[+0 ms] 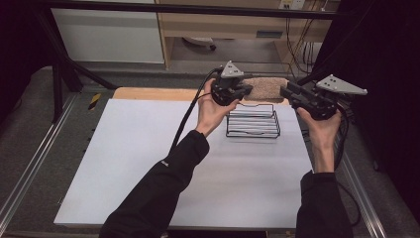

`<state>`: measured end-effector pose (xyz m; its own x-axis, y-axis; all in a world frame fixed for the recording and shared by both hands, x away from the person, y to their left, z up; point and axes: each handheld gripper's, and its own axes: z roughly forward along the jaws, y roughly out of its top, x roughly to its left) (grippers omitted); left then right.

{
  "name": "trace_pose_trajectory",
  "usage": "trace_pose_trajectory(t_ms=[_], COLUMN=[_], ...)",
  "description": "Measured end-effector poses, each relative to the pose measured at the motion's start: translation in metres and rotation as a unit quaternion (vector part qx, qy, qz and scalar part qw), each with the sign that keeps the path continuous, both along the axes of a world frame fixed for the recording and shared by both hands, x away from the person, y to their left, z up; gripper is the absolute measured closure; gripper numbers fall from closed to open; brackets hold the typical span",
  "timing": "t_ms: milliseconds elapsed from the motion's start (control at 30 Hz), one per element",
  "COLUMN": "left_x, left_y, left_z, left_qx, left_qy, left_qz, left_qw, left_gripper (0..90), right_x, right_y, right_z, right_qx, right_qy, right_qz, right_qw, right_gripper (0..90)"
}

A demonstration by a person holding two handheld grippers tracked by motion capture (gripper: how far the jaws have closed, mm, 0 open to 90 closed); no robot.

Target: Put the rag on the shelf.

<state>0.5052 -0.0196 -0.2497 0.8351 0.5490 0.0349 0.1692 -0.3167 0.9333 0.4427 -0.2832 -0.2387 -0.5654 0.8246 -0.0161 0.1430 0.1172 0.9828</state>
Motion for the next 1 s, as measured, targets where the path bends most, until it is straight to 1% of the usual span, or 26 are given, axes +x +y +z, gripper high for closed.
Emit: trace_pose_trajectory(t_ms=[67,100,167,233,367,433,500,600,733,867,1000], left_x=[0.0,-0.001,-0.001,0.0,0.003,0.004,0.004,0.002,-0.004,-0.011,-0.02], left_y=[0.0,0.0,0.0,0.001,0.002,0.001,0.001,0.003,0.008,0.015,0.026], left_z=[-0.002,-0.003,-0.005,-0.007,-0.012,-0.013,-0.014,-0.013,-0.013,-0.013,-0.013], left_qx=[0.001,0.002,0.007,0.008,0.007,0.006,0.005,0.0,-0.002,0.001,0.006], left_qy=[-0.001,-0.002,-0.003,-0.003,0.0,0.003,0.003,0.002,0.007,0.013,0.012], left_qz=[-0.001,-0.001,-0.001,0.0,0.002,0.003,0.003,0.0,-0.003,-0.006,-0.004], left_qw=[1.0,1.0,1.0,1.0,1.0,1.0,1.0,1.0,1.0,0.9999,0.9999], left_gripper=[89.8,89.8,89.8,89.7,89.7,89.7,89.7,89.6,87.4,82.5,72.5], right_x=[0.004,0.007,0.011,0.016,0.023,0.025,0.025,0.021,0.012,0.003,-0.004], right_y=[0.004,0.005,0.007,0.006,0.003,0.002,0.002,0.003,0.004,0.007,0.008], right_z=[-0.002,-0.004,-0.011,-0.019,-0.031,-0.035,-0.036,-0.034,-0.028,-0.025,-0.023], right_qx=[-0.004,-0.007,-0.013,-0.016,-0.02,-0.017,-0.016,-0.018,-0.016,-0.01,-0.007], right_qy=[0.02,0.029,0.046,0.059,0.069,0.07,0.067,0.063,0.055,0.048,0.051], right_qz=[0.001,-0.004,-0.012,-0.025,-0.045,-0.047,-0.047,-0.042,-0.025,-0.013,-0.011], right_qw=[0.9998,0.9995,0.9988,0.9978,0.9964,0.9963,0.9966,0.997,0.9981,0.9987,0.9986], right_gripper=[80.4,83.6,87.4,88.9,89.3,89.1,88.7,86.4,79.1,70.8,62.1])
